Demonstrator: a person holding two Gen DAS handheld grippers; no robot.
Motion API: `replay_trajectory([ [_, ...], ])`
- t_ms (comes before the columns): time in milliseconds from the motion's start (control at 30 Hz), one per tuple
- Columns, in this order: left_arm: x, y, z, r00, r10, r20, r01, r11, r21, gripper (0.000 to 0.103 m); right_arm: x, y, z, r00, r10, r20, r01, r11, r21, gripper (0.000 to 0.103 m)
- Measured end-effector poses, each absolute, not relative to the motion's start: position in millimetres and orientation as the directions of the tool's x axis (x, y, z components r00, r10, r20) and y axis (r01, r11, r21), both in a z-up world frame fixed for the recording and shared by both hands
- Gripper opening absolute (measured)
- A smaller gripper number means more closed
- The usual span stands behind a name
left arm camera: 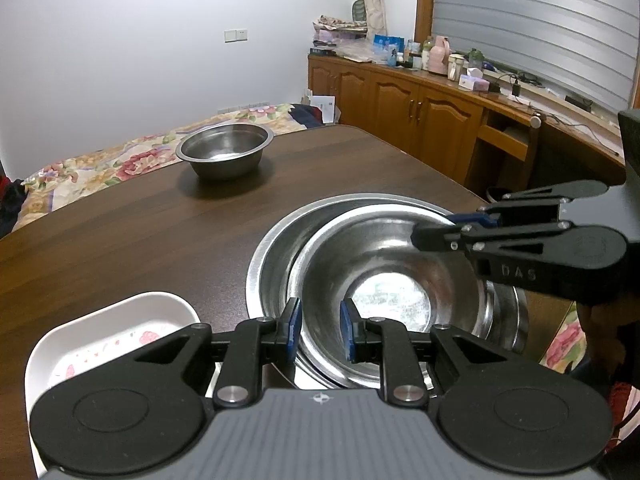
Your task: Organize plates and bowls
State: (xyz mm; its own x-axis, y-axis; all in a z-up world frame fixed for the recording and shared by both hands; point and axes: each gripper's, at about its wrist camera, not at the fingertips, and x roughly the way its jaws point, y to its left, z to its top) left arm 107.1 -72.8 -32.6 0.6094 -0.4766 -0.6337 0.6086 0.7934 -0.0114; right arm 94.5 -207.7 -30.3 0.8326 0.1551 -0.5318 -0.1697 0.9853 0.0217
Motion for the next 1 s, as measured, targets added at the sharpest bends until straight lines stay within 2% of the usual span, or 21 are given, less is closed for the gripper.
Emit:
replay_trajectory([
  [467, 106.9, -71.8, -34.1, 0.608, -0.483, -0.63, 0.607, 0.794, -0.023, 0.023, 95.7, -215.3, -24.1, 0.842, 0.161, -0.515, -0.161, 0.986, 0.045, 0.012],
  [633, 104.9, -70.1, -28.9, 0.622, -0.483, -0.616, 0.599, 0.801, -0.023, 0.033, 94.6, -217.9, -22.7, 0.844, 0.168, -0.509, -0.154, 0.986, 0.068, 0.012],
  [767, 105.8, -67.0, -20.2, 0.638, -0.487, -0.596, 0.593, 0.805, -0.024, 0.037, 92.1, -220.9, -16.0, 0.855, 0.166, -0.491, -0.152, 0.986, 0.069, 0.013],
  [867, 109.6, -63.3, -11.4, 0.655, -0.491, -0.575, 0.587, 0.809, -0.023, 0.047, 91.3, -223.1, -8.7, 0.865, 0.165, -0.473, -0.15, 0.986, 0.07, 0.014],
  [933, 115.9, -61.2, -4.1, 0.673, -0.485, -0.558, 0.579, 0.816, -0.01, 0.053, 93.0, -226.4, -2.8, 0.872, 0.163, -0.462, -0.149, 0.987, 0.068, 0.018],
  [1000, 123.7, -59.5, 1.4, 0.689, -0.477, -0.545, 0.569, 0.822, 0.0, 0.055, 96.7, -229.5, 3.2, 0.878, 0.156, -0.453, -0.147, 0.988, 0.055, 0.037],
])
